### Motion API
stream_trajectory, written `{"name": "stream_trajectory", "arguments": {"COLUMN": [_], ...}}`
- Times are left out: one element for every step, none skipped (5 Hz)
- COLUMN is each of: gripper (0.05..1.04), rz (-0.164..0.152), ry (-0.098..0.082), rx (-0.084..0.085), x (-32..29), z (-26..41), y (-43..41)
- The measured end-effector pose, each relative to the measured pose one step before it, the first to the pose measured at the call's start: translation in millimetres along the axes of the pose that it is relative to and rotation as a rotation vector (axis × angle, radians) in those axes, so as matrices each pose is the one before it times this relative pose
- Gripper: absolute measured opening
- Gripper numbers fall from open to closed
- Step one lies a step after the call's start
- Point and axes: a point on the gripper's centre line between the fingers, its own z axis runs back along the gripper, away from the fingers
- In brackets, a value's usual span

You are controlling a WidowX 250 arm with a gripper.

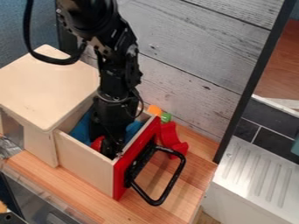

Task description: Remove the red object from the drawer

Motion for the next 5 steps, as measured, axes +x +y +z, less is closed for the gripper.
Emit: {"name": "stream_trajectory", "arguments": {"gripper": [0.750, 0.750, 0.749, 0.750, 0.749], "rz": [-0.0025, -0.0041, -0.0217, -0.0691, -0.0694], "ry": [-0.0190, -0.0616, -0.0470, 0.0041, 0.0280], "rx": [-0.0142, -0.0264, -0.0064, -0.0172, -0.0148], "x": [-0.47, 1.37, 2.86, 0.55, -0.47], "z": [13.42, 27.52, 19.63, -0.02, -11.70], "y": [-4.73, -9.52, -9.11, -25.42, -29.58]}}
